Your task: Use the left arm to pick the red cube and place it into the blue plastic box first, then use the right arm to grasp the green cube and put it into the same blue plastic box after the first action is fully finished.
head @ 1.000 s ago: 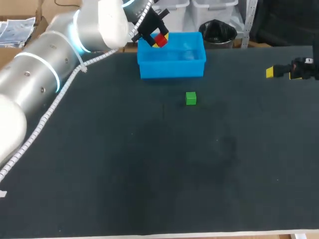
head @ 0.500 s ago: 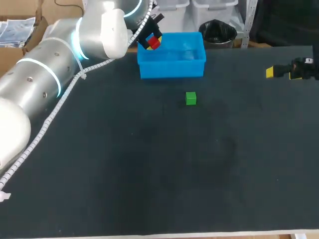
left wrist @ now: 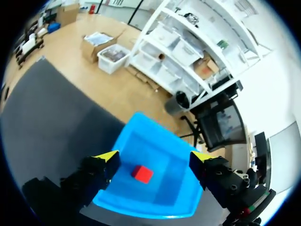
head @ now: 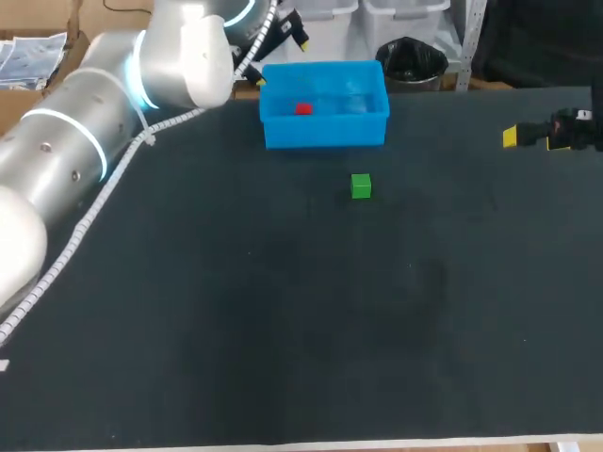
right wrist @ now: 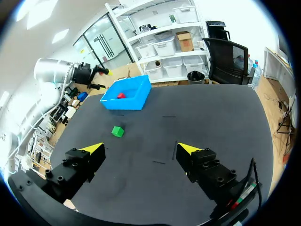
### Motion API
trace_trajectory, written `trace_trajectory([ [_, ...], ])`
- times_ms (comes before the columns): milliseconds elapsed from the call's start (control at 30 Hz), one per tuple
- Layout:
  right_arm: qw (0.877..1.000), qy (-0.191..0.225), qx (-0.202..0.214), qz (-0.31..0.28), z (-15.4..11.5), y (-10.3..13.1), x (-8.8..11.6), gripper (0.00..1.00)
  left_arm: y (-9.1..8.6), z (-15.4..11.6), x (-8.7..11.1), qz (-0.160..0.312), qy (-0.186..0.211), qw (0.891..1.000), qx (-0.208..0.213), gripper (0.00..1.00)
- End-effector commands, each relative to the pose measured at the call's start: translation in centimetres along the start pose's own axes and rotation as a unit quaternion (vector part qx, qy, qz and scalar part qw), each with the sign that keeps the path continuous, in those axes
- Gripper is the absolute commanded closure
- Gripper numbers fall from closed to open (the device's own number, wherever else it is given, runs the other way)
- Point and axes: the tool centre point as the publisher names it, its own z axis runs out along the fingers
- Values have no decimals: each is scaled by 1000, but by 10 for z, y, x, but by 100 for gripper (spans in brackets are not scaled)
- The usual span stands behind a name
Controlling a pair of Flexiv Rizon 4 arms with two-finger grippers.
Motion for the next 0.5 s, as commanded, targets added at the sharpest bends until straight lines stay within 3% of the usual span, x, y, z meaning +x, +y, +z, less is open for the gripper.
trace_trajectory([
  [33,1000,1,2,0,-1,1,0,0,-11,-17,-46,20,275,961,8,0],
  [267,1000,1,2,0,-1,1,0,0,-13,-67,-33,88,241,966,25,0],
  [500,1000,1,2,0,-1,1,0,0,-1,-121,9,207,189,960,26,0],
])
